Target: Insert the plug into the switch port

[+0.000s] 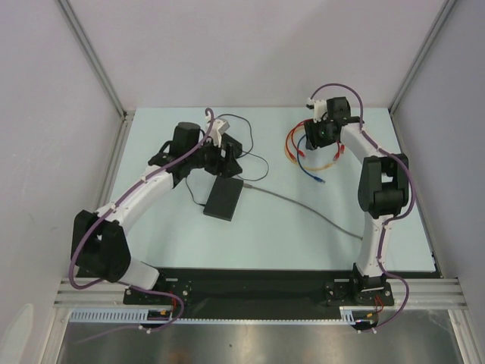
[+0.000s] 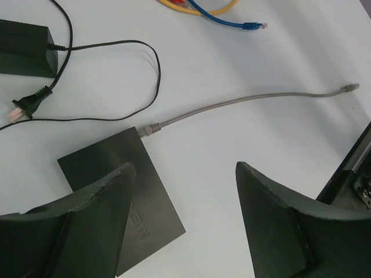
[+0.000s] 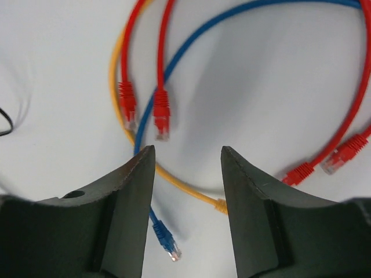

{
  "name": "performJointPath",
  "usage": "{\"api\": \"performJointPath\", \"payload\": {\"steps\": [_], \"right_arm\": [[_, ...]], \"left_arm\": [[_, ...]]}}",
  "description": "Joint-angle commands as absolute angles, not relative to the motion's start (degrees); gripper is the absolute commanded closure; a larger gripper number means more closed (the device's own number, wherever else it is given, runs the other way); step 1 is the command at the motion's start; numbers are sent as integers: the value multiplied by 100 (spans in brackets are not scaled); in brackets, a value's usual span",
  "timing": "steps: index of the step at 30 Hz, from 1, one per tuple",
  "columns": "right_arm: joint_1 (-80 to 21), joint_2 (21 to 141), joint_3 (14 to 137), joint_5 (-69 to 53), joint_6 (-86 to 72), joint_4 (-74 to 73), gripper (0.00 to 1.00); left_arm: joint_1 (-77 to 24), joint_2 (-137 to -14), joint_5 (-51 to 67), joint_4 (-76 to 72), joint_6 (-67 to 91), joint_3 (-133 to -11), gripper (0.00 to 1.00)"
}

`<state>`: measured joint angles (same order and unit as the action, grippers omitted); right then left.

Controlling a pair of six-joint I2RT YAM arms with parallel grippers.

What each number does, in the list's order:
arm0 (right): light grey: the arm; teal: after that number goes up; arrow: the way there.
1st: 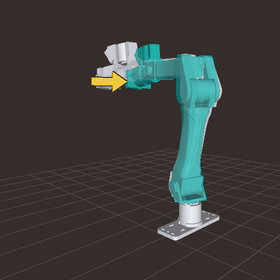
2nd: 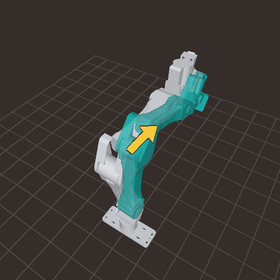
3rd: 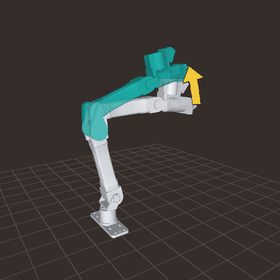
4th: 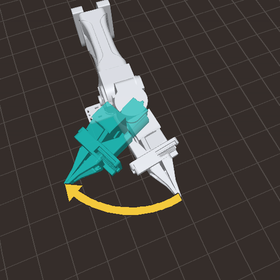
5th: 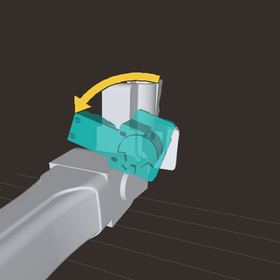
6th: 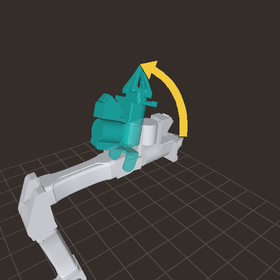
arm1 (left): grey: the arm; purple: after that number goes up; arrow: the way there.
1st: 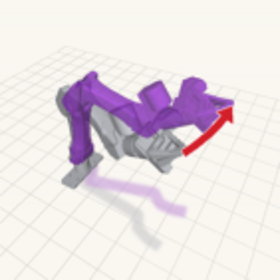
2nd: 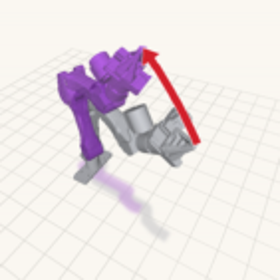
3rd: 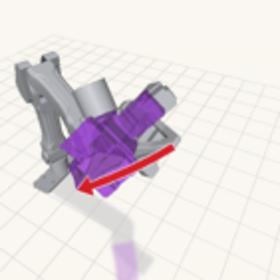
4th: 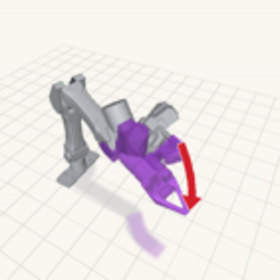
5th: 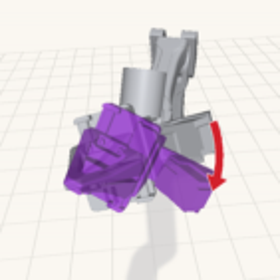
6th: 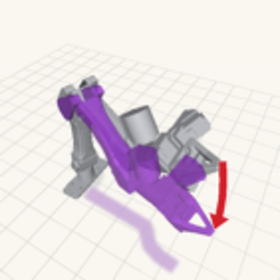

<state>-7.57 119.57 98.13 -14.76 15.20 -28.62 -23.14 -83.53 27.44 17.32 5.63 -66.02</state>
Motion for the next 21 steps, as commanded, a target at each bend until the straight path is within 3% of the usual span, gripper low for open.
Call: {"api": "performJointPath", "payload": {"steps": [1,10,21], "right_arm": [[-493,11926,9826,-1309,1302,-2821,46],[-553,12401,10239,-2109,993,-2839,51],[-967,13218,10898,-1583,966,-2865,52]], "left_arm": [[-2224,-8446,2909,1626,677,-6820,25],[-2127,-8596,2997,1661,791,-6856,26],[-2048,-8613,3015,1749,853,-6891,26]]}}
